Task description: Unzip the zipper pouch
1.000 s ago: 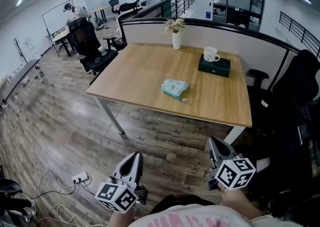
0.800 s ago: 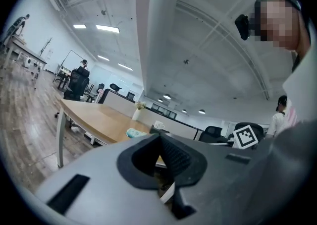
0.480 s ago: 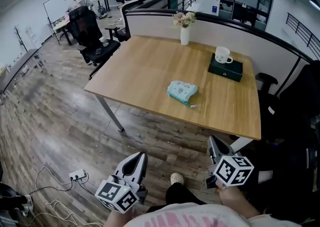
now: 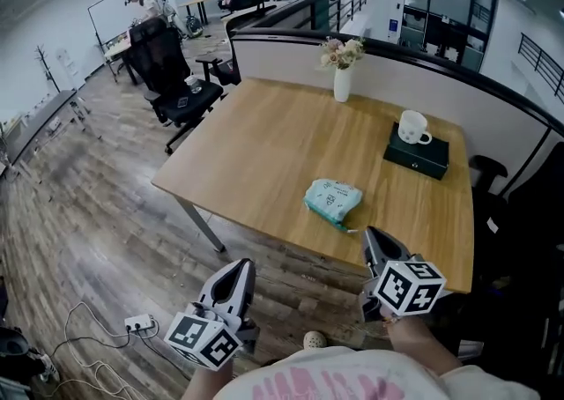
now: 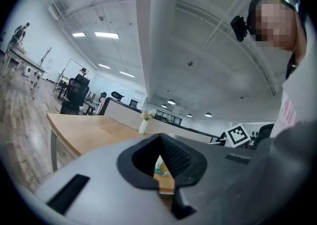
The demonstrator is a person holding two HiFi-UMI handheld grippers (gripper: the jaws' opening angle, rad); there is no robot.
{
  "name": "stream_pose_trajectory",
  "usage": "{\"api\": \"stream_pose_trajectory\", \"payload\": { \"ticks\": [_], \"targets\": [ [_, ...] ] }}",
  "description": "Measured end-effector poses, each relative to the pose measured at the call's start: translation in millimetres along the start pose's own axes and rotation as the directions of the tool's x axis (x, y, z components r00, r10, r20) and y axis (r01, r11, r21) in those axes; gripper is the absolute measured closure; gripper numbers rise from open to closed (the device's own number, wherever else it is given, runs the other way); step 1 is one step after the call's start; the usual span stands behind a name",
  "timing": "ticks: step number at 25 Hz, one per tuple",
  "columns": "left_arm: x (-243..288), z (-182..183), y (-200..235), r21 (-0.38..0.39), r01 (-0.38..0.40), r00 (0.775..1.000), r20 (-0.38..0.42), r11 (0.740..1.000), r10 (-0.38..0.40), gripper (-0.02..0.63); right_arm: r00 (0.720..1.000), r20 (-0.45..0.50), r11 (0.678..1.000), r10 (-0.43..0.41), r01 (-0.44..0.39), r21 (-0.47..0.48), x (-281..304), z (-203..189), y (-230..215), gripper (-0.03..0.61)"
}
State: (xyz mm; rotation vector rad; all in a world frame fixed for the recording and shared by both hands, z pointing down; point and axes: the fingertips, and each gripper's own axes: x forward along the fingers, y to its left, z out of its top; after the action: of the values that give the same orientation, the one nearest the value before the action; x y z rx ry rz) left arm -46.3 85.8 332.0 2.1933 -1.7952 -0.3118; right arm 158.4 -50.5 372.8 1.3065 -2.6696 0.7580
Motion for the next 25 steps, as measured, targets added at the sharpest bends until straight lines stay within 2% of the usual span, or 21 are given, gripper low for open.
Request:
{"api": "stream_pose_trajectory", "payload": {
  "ticks": [3, 7, 11, 15, 21, 25],
  "targets": [
    [27.0, 6.4, 4.5, 0.019, 0.015, 1.000, 0.015, 1.000, -0.015, 0.612, 1.000, 0.022, 1.000, 0.018, -0.017, -0.026, 19.6, 16.6, -5.3, 0.583],
    [54.7, 2.5, 8.8, 0.038, 0.048, 0.999, -0.005, 0.998, -0.048, 0.612, 0.997, 0.059, 0.999, 0.040, -0.040, -0.004, 34.2, 23.4, -13.5, 0.583],
    [77.8, -11.4, 12.2, 0.047, 0.084, 0.995, -0.057, 0.995, -0.081, 0.614, 0.999, 0.039, 0.999, 0.017, -0.019, 0.030, 46.3, 12.0, -27.8, 0.583],
    [103.7, -23.4, 26.9, 0.046, 0.127, 0.986, -0.118, 0.991, -0.121, 0.614, 0.999, 0.017, 0.998, -0.038, 0.037, 0.043, 58.5, 4.1, -42.1, 0.583],
    [160.1, -26.1, 62.9, 0.080, 0.257, 0.946, -0.227, 0.963, -0.234, 0.612, 0.981, 0.051, 0.975, -0.187, 0.179, 0.129, 83.9, 8.9, -68.0, 0.583],
    [193.8, -8.4, 81.9, 0.132, 0.390, 0.895, -0.288, 0.911, -0.341, 0.612, 0.955, 0.098, 0.946, -0.281, 0.259, 0.197, 99.5, 16.5, -64.3, 0.583]
  ]
}}
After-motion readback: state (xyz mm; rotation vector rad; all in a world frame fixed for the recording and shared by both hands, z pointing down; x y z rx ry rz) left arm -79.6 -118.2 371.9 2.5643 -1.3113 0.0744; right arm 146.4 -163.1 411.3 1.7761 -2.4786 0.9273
